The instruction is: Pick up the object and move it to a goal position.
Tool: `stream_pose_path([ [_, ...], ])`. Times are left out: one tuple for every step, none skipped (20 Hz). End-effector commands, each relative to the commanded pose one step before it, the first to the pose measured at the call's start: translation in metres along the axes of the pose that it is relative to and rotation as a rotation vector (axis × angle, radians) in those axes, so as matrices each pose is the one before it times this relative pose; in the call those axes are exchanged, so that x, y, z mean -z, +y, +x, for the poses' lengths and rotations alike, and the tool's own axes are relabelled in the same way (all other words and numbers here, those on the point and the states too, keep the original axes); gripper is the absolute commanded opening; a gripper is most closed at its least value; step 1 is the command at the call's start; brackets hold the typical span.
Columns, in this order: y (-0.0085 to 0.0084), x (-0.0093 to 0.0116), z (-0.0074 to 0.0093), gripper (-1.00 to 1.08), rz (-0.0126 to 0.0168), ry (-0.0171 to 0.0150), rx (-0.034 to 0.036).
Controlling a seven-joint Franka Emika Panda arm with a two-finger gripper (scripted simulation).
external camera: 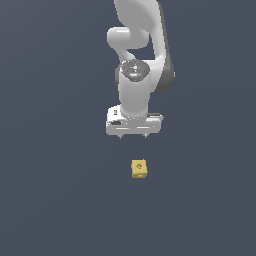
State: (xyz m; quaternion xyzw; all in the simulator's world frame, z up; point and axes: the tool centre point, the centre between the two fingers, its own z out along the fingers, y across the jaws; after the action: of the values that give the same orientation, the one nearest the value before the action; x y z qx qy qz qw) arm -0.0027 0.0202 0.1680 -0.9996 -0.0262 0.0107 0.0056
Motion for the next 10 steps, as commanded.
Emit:
stream_pose_path([
  [0.00001, 0.00000, 0.00000, 1.00, 0.00000, 0.00000, 0.00000],
  [0.00024, -0.00013, 0.00020, 1.00, 0.00000, 0.00000, 0.00000],
  [-0.00024, 0.00042, 0.00036, 1.00, 0.00023, 0.00130, 0.00160],
  [-0.00001, 0.00038, 0.00068, 1.00, 0.00030, 0.00162, 0.00199],
  [0.00000, 0.00053, 0.00093, 1.00, 0.00040, 0.00226, 0.00276],
  [0.00002, 0.00068, 0.00117, 1.00, 0.00049, 0.00286, 0.00348],
  [0.00001, 0.00073, 0.00110, 1.00, 0.00048, 0.00286, 0.00348],
  [0.00005, 0.00057, 0.00080, 1.00, 0.00036, 0.00215, 0.00259],
  [0.00001, 0.00046, 0.00049, 1.00, 0.00026, 0.00152, 0.00183],
  [0.00007, 0.00025, 0.00022, 1.00, 0.00014, 0.00076, 0.00091],
])
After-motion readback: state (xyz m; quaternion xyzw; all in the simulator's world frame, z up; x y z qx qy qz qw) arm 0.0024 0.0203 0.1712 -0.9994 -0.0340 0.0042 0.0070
